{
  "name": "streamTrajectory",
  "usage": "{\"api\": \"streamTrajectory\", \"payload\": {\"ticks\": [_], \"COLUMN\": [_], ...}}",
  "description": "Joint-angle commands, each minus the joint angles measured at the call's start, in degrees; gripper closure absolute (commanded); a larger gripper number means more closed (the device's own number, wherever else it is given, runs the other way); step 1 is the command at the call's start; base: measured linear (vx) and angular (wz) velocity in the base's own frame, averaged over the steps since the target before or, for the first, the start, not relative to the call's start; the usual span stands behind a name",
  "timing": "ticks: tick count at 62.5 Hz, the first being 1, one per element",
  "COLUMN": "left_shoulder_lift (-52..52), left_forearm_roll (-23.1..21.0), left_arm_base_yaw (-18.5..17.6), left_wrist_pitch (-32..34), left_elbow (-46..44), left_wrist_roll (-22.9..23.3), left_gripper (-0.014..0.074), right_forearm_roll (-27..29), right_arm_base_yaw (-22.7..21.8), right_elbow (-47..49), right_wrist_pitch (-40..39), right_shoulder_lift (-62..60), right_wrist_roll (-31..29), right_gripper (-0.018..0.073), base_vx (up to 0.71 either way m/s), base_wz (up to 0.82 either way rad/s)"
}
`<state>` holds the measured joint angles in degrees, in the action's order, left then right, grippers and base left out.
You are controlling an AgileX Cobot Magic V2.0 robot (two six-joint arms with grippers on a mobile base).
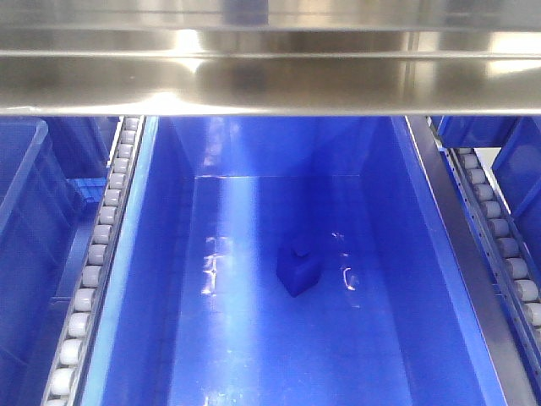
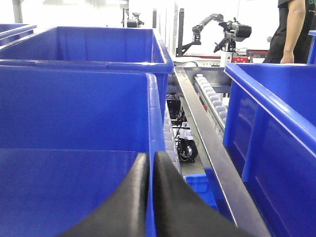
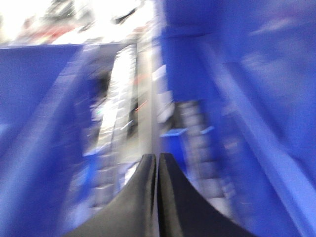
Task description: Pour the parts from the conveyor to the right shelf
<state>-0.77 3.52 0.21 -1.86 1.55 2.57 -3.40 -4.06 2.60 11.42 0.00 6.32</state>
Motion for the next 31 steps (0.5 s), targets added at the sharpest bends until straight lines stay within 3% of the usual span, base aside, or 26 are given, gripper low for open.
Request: {"api": "streamTrajectory", "payload": {"ticks": [1, 31], "left_shoulder_lift": [-0.79, -0.79], "left_forearm_roll": [-0.14, -0.14], "left_arm_base_yaw": [0.06, 0.06], "left_wrist_pitch": [4.16, 4.16], "left_elbow": [1.73, 1.73], "left_wrist_roll": [0.44, 0.44], "left_gripper": [0.0603, 0.0603], "right_forearm_roll": [-0.56, -0.59], "right_arm_base_yaw": [-2.84, -2.93], "right_elbow": [-2.95, -5.38], "right_wrist_pitch": [-9.87, -12.28], "right_shoulder_lift": [-1.69, -1.6], "right_wrist_roll": [-0.25, -1.51], "right_gripper": [0.0568, 0.0568], "base_vx": [0.0, 0.0], "base_wz": [0.0, 0.0]}}
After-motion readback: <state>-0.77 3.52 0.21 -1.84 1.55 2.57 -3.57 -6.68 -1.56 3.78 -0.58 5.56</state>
